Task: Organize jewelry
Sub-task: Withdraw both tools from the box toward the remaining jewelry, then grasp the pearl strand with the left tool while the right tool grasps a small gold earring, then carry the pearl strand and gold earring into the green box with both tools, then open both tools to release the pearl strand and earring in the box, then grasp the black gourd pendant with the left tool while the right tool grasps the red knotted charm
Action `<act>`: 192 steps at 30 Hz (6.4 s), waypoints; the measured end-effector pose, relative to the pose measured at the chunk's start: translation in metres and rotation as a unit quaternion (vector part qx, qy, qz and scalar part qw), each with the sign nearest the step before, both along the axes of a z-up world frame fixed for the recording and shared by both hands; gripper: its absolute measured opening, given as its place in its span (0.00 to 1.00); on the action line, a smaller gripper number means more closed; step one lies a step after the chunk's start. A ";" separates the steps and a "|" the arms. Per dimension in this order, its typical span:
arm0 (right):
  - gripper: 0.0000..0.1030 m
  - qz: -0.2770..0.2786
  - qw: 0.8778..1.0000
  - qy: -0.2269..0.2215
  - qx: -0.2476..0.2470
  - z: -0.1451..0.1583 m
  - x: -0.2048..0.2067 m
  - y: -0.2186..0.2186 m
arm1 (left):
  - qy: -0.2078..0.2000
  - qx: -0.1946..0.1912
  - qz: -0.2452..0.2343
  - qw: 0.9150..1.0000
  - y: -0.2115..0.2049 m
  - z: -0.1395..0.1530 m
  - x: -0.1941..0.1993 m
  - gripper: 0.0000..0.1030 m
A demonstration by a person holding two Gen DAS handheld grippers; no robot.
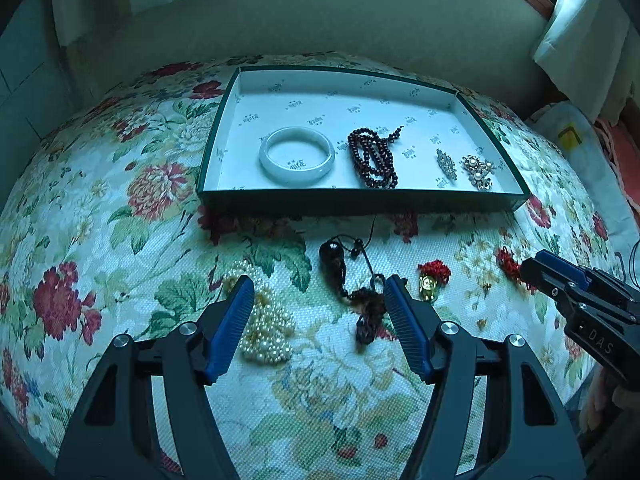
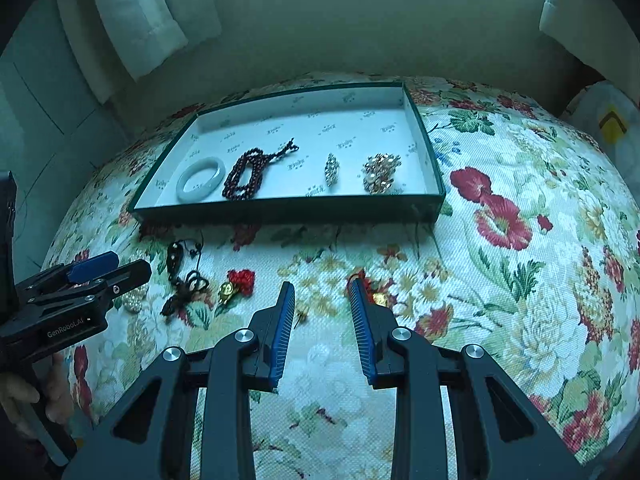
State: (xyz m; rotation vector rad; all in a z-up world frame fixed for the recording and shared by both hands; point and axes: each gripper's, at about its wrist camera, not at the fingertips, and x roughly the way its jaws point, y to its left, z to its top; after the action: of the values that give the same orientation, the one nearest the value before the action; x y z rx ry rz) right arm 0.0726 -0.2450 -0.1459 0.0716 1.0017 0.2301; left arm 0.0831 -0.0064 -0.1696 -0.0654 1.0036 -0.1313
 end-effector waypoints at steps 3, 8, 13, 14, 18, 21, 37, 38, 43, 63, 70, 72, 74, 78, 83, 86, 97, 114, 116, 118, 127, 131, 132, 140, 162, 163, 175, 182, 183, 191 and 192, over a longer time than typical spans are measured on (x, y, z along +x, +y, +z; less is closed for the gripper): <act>0.28 0.014 1.000 0.007 -0.002 -0.005 -0.009 0.009 | 0.005 0.000 0.002 1.000 0.003 -0.002 -0.009 0.65; 0.27 0.036 0.999 0.015 -0.007 -0.013 -0.020 0.024 | 0.013 0.000 0.008 1.000 0.010 -0.006 -0.023 0.65; 0.22 0.053 0.998 0.021 -0.014 -0.020 -0.022 0.037 | 0.017 -0.001 0.021 1.000 0.019 -0.009 -0.027 0.65; 0.22 0.054 0.998 0.021 -0.016 -0.021 -0.022 0.038 | 0.017 -0.001 0.023 1.000 0.020 -0.009 -0.027 0.65; 0.20 0.056 0.998 0.025 -0.021 -0.025 -0.020 0.041 | 0.018 -0.002 0.027 0.999 0.023 -0.009 -0.025 0.65; 0.18 0.055 0.998 0.027 -0.024 -0.028 -0.018 0.041 | 0.020 -0.001 0.028 0.999 0.023 -0.010 -0.025 0.65; 0.06 0.053 0.998 0.016 -0.037 -0.030 -0.021 0.041 | 0.026 0.000 0.035 0.999 0.028 -0.018 -0.022 0.65; 0.06 0.052 0.998 0.015 -0.037 -0.029 -0.021 0.040 | 0.026 0.000 0.035 0.999 0.029 -0.018 -0.022 0.65; 0.06 0.047 0.998 0.006 -0.037 -0.023 -0.020 0.038 | 0.028 0.000 0.042 0.999 0.034 -0.020 -0.019 0.65; 0.06 0.046 0.998 0.003 -0.032 -0.025 -0.013 0.035 | 0.017 0.009 0.029 0.999 0.033 -0.031 0.007 0.18; 0.06 0.046 0.999 0.001 -0.030 -0.024 -0.014 0.034 | 0.017 -0.010 0.025 1.000 0.033 -0.030 0.003 0.11; 0.06 0.045 0.999 0.000 -0.029 -0.022 -0.014 0.033 | 0.017 -0.015 0.024 0.999 0.034 -0.028 0.001 0.10; 0.06 0.045 0.999 -0.003 -0.028 -0.021 -0.014 0.033 | 0.015 -0.019 0.024 0.999 0.036 -0.026 -0.002 0.10; 0.06 0.046 0.999 -0.006 -0.027 -0.018 -0.015 0.033 | 0.006 -0.023 0.023 0.999 0.036 -0.017 -0.007 0.10; 0.06 0.045 0.999 -0.010 -0.025 -0.014 -0.016 0.032 | -0.007 -0.032 0.019 0.999 0.034 -0.003 -0.011 0.10; 0.06 0.045 0.999 -0.015 -0.022 -0.009 -0.016 0.031 | -0.017 -0.040 0.015 0.999 0.032 0.008 -0.011 0.10; 0.06 0.041 0.997 -0.067 -0.014 0.030 0.013 0.028 | -0.066 -0.045 -0.015 0.997 0.011 0.048 0.018 0.10; 0.06 0.030 0.995 -0.097 -0.017 0.033 0.132 0.034 | -0.077 -0.025 -0.030 0.996 -0.015 0.035 0.137 0.10; 0.06 0.031 0.995 -0.091 -0.023 0.023 0.143 0.036 | -0.070 -0.021 -0.029 0.997 -0.018 0.025 0.149 0.10; 0.06 0.031 0.996 -0.083 -0.026 0.013 0.153 0.037 | -0.060 -0.018 -0.028 0.998 -0.019 0.014 0.161 0.10; 0.06 0.037 0.997 -0.051 -0.044 -0.021 0.177 0.042 | -0.031 -0.003 -0.026 0.999 -0.023 -0.012 0.190 0.10; 0.06 0.037 0.997 -0.039 -0.048 -0.030 0.182 0.043 | -0.018 0.000 -0.020 1.000 -0.021 -0.019 0.197 0.10; 0.06 0.036 0.998 -0.037 -0.048 -0.032 0.183 0.043 | -0.017 0.000 -0.019 1.000 -0.021 -0.020 0.198 0.10; 0.08 0.024 0.998 -0.025 -0.045 -0.041 0.186 0.039 | -0.017 0.004 -0.020 1.000 -0.020 -0.023 0.199 0.31; 0.49 0.008 0.997 -0.076 -0.027 0.015 0.137 0.023 | -0.055 -0.012 -0.013 0.998 -0.006 0.020 0.134 0.59; 0.49 0.008 0.997 -0.077 -0.027 0.017 0.132 0.022 | -0.055 -0.013 -0.015 0.998 -0.006 0.021 0.129 0.59; 0.49 0.002 0.998 -0.058 -0.026 0.016 0.068 0.005 | -0.035 -0.017 -0.013 0.999 -0.009 0.018 0.070 0.58; 0.49 -0.005 0.999 -0.030 -0.028 -0.001 0.037 -0.005 | -0.015 -0.024 -0.009 1.000 -0.005 0.006 0.042 0.58; 0.49 -0.006 0.999 -0.026 -0.029 -0.003 0.033 -0.007 | -0.013 -0.024 -0.008 1.000 -0.005 0.005 0.039 0.58; 0.49 -0.011 0.999 -0.011 -0.049 -0.017 0.015 -0.014 | 0.000 -0.024 0.004 1.000 0.002 -0.006 0.018 0.58; 0.49 -0.011 0.999 -0.007 -0.049 -0.020 0.014 -0.015 | 0.001 -0.025 0.004 1.000 0.003 -0.007 0.017 0.58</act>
State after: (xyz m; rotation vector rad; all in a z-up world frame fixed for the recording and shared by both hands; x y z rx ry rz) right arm 0.0871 -0.2601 -0.1657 -0.0086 0.9963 0.1606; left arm 0.1002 -0.0035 -0.1770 -0.1146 1.0030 -0.1485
